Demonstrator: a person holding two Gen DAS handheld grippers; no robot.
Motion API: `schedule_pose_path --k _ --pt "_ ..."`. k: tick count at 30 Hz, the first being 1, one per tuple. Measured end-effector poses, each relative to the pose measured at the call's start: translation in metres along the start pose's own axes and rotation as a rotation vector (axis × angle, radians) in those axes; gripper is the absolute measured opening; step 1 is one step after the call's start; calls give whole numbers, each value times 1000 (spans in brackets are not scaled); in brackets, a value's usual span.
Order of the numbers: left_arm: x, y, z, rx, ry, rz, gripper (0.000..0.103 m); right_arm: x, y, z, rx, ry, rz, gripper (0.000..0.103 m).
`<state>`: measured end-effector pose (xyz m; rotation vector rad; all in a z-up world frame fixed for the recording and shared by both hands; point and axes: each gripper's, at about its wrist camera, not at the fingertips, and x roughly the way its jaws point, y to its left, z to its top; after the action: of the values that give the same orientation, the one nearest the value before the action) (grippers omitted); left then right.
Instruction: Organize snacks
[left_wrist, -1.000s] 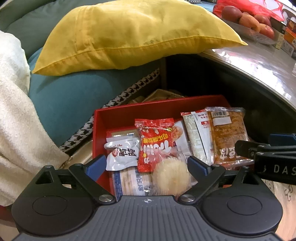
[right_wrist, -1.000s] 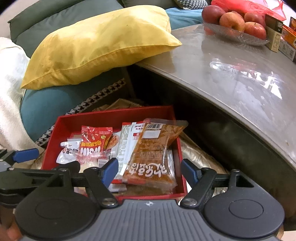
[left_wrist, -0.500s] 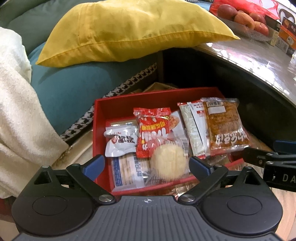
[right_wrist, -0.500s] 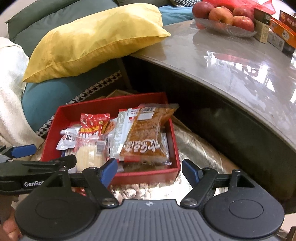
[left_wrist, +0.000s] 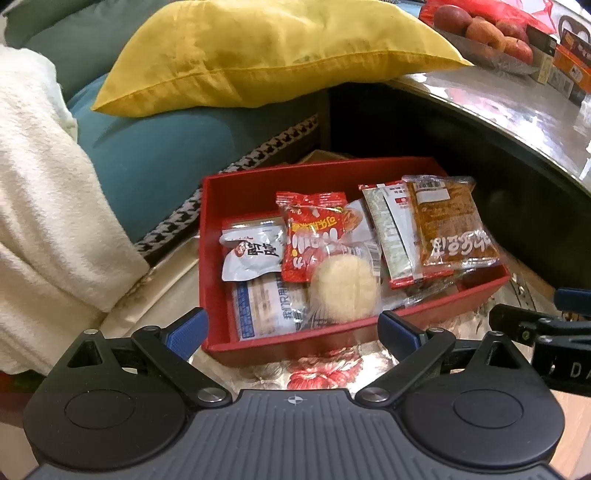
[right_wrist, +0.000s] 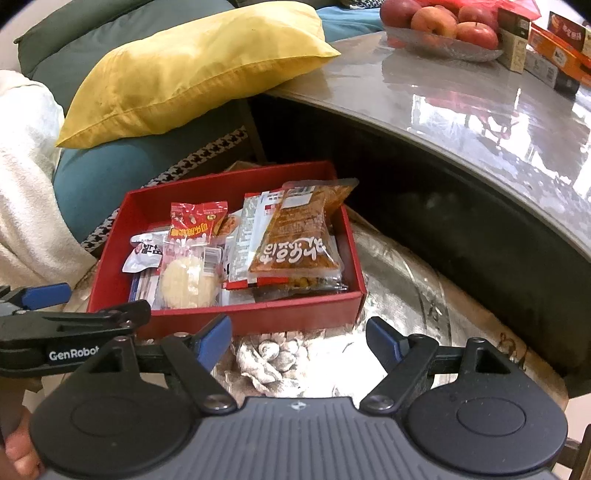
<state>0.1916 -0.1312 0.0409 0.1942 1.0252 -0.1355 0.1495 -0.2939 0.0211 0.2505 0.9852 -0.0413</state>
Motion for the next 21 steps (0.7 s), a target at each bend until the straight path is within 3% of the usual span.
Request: schedule_pose_path --k 21 --pt "-27 3 -37 -7 -28 -87 99 -27 5 -31 7 -15 14 77"
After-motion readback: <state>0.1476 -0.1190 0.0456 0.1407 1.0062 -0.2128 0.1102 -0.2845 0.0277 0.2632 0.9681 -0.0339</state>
